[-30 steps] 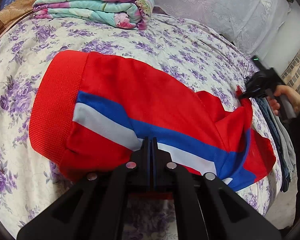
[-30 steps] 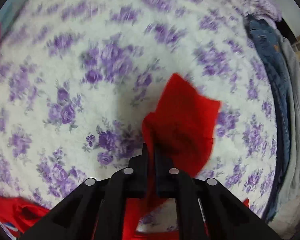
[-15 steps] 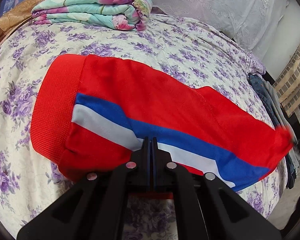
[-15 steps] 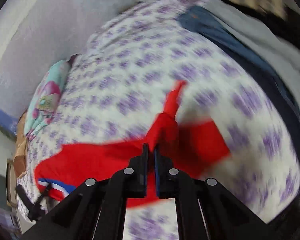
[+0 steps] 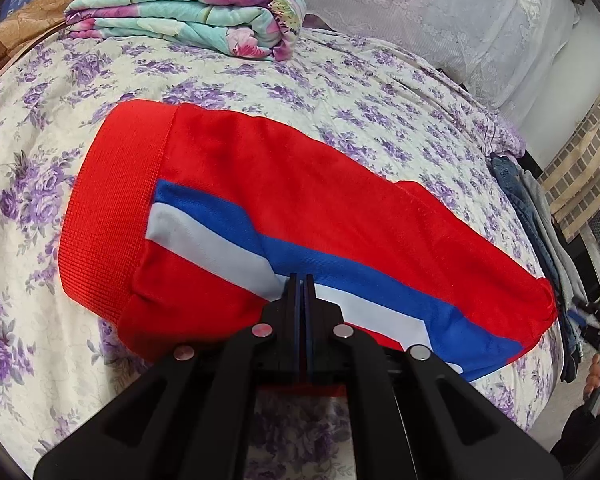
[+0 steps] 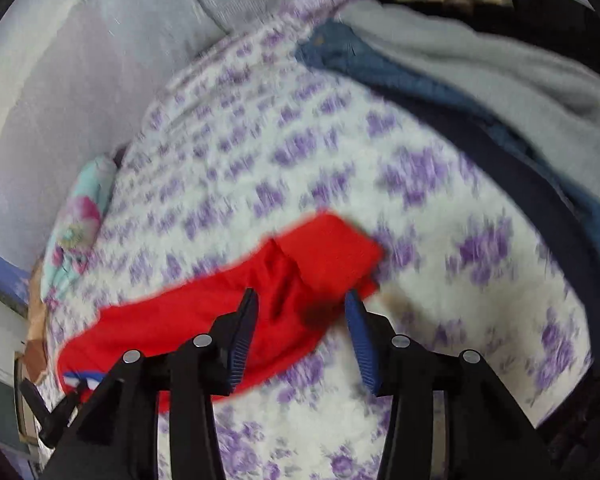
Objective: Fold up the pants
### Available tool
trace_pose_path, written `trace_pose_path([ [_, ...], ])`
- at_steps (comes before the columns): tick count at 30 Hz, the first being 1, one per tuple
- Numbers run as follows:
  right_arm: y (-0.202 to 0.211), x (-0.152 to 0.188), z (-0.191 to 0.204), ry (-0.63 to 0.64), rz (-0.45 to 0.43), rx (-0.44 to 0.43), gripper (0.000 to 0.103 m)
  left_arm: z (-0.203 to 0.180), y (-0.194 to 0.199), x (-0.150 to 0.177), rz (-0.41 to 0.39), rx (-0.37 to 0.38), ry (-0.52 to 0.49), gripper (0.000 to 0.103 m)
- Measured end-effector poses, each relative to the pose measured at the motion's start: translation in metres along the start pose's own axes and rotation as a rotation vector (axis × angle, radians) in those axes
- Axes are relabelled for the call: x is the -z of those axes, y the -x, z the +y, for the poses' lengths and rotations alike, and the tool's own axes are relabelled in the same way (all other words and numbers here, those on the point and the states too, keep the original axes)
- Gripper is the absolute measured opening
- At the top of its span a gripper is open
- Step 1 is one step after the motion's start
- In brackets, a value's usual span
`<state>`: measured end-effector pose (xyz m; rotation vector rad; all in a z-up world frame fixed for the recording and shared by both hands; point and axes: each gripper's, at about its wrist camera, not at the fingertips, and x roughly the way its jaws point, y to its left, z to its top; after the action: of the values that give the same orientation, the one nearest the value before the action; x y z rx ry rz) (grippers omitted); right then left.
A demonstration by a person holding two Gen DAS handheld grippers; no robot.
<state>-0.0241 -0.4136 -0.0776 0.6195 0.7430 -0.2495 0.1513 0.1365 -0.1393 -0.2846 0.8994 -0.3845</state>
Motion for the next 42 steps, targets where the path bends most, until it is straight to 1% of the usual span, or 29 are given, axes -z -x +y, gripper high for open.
trace_pose_path([
  [2,-0.012,-0.005,0.01,0.022,0.025,-0.059,0.037,0.0,0.0,0.0,0.0,-0.001,0.0,0.002],
  [4,-0.028,-0.008,0.021,0.066,0.045,-0.082,0.034,0.0,0.0,0.0,0.0,0.002,0.003,0.002],
  [5,-0.04,-0.008,0.026,0.099,0.057,-0.051,0.031,0.001,0.001,0.0,0.0,0.008,0.008,0.002],
  [6,-0.051,-0.006,0.026,0.116,0.074,0.014,0.031,0.002,0.0,0.0,0.001,0.014,0.013,0.002],
  [7,-0.064,-0.003,0.019,0.109,0.1,0.102,0.023,0.004,0.001,0.0,0.003,0.025,0.021,0.002],
  [8,-0.07,0.002,0.009,0.089,0.116,0.137,0.016,0.006,0.001,0.0,0.005,0.04,0.033,0.002],
  [10,-0.073,0.011,-0.011,0.051,0.112,0.096,0.013,0.011,0.002,0.001,0.009,0.07,0.055,0.002],
  [12,-0.07,0.014,-0.015,0.059,0.096,0.07,0.012,0.014,0.001,0.001,0.015,0.091,0.071,0.002],
  [14,-0.071,0.012,-0.015,0.057,0.102,0.07,0.012,0.014,0.001,0.0,0.02,0.09,0.069,0.002],
  [16,-0.07,0.009,-0.012,0.054,0.118,0.079,0.012,0.008,0.003,0.001,0.02,0.071,0.053,0.002],
  [18,-0.062,0.002,-0.003,0.096,0.152,0.097,0.013,-0.003,0.009,0.002,0.028,0.025,0.004,0.002],
  [19,-0.058,0.0,0.001,0.109,0.157,0.091,0.018,-0.007,0.012,0.001,0.033,0.016,-0.008,0.002],
  [21,-0.047,-0.013,0.024,0.192,0.156,0.061,0.02,-0.018,0.019,-0.002,0.04,0.038,-0.029,0.003],
  [22,-0.043,-0.017,0.04,0.251,0.156,0.046,0.027,-0.023,0.021,-0.004,0.042,0.05,-0.037,0.003],
  [23,-0.041,-0.02,0.063,0.334,0.155,0.024,0.042,-0.028,0.021,-0.007,0.044,0.051,-0.044,0.006],
  [24,-0.043,-0.019,0.084,0.405,0.155,0.007,0.052,-0.034,0.019,-0.012,0.05,0.032,-0.057,0.009],
  [25,-0.048,-0.016,0.105,0.477,0.163,-0.007,0.068,-0.04,0.014,-0.018,0.058,-0.003,-0.071,0.011],
  [26,-0.059,-0.008,0.133,0.567,0.19,-0.05,0.071,-0.041,0.009,-0.022,0.061,-0.035,-0.075,0.012],
  [28,-0.084,0.004,0.174,0.674,0.269,-0.159,0.071,-0.035,-0.005,-0.025,0.093,-0.084,-0.055,0.012],
  [29,-0.101,0.011,0.198,0.715,0.313,-0.222,0.07,-0.029,-0.011,-0.025,0.116,-0.081,-0.035,0.012],
  [31,-0.124,0.016,0.234,0.775,0.355,-0.298,0.07,-0.02,-0.01,-0.021,0.103,-0.044,-0.026,0.012],
  [32,-0.139,0.019,0.26,0.824,0.377,-0.348,0.068,-0.018,-0.008,-0.019,0.097,-0.042,-0.04,0.012],
  [34,-0.161,0.025,0.298,0.909,0.417,-0.397,0.061,-0.015,-0.005,-0.015,0.085,-0.036,-0.049,0.009],
  [35,-0.178,0.03,0.318,0.962,0.449,-0.397,0.059,-0.012,-0.004,-0.013,0.082,-0.03,-0.046,0.007],
  [36,-0.187,0.034,0.329,0.994,0.462,-0.381,0.058,-0.008,-0.003,-0.012,0.081,-0.021,-0.035,0.003],
  [37,-0.203,0.04,0.341,1.036,0.478,-0.345,0.058,-0.004,-0.002,-0.012,0.082,-0.011,-0.02,0.002],
  [40,-0.226,0.046,0.348,1.056,0.537,-0.33,0.058,0.014,0.003,-0.013,0.086,0.044,0.04,0.002],
  [41,-0.235,0.048,0.346,1.057,0.564,-0.332,0.056,0.017,0.004,-0.014,0.084,0.045,0.047,0.002],
  [42,-0.24,0.05,0.344,1.056,0.581,-0.327,0.047,0.018,0.005,-0.015,0.081,0.043,0.048,0.002],
])
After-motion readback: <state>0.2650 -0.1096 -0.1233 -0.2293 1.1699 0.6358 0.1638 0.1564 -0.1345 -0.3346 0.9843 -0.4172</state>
